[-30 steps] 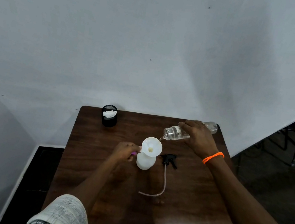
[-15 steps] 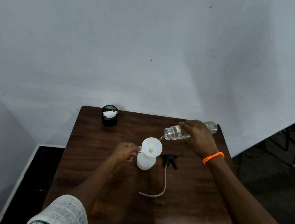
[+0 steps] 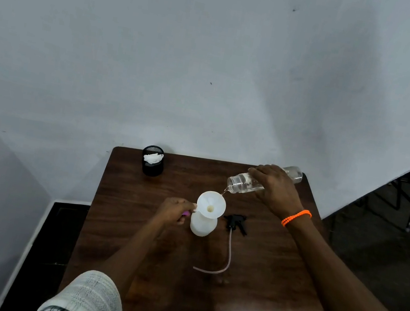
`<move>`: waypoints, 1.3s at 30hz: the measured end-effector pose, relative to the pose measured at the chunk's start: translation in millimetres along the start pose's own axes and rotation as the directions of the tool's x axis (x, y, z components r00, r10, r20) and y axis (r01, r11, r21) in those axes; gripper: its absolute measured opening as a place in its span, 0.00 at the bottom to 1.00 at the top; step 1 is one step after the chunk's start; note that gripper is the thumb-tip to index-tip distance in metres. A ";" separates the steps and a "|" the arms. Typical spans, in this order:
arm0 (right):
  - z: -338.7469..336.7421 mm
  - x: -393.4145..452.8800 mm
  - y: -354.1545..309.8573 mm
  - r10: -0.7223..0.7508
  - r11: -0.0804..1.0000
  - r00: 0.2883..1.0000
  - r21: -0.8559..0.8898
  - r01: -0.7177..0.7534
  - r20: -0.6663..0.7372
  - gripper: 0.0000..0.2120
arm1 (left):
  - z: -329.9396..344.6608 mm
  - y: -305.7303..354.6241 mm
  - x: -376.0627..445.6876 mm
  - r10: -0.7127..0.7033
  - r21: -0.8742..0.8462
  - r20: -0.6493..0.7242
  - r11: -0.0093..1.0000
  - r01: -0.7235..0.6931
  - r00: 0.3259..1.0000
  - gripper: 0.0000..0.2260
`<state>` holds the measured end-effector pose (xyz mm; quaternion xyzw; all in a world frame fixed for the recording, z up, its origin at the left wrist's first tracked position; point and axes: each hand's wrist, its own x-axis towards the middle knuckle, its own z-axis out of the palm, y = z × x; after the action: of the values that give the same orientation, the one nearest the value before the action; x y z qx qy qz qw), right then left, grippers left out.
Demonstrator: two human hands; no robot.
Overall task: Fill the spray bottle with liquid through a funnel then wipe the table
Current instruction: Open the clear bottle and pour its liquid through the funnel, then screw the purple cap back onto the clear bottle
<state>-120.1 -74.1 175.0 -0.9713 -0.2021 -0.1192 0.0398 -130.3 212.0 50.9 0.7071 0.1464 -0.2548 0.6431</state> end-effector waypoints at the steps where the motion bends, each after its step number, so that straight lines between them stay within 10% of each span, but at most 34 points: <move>1: -0.1 0.4 -0.4 0.000 1.000 1.000 0.003 0.000 -0.003 0.23 | -0.3 -0.2 0.1 -0.001 -0.005 0.000 1.000 0.001 1.000 0.08; 17: 6.1 -4.5 -9.1 0.080 0.995 0.996 0.062 -0.082 0.039 0.24 | -6.2 1.9 -2.7 -0.025 -0.068 -0.007 0.997 0.024 1.000 0.04; 27: 7.7 9.3 -16.7 0.244 0.921 0.969 0.303 -0.244 0.041 0.20 | -17.2 53.1 -4.7 -0.148 -0.550 -0.130 0.834 0.053 0.980 0.07; 33: 9.6 33.6 -31.1 0.282 0.870 0.958 0.407 -0.279 0.054 0.19 | -3.9 109.3 -5.5 0.141 -0.471 -0.179 0.857 -0.210 0.974 0.08; 39: 5.6 49.1 -58.7 0.296 0.815 0.954 0.510 -0.274 0.039 0.19 | 5.7 134.5 -18.4 0.467 -0.201 -0.258 0.831 -0.519 0.846 0.36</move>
<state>-98.8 -1.0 183.5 -0.9423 -0.0777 -0.0748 0.3168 -74.5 191.2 173.0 0.6508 0.0540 0.0141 0.7572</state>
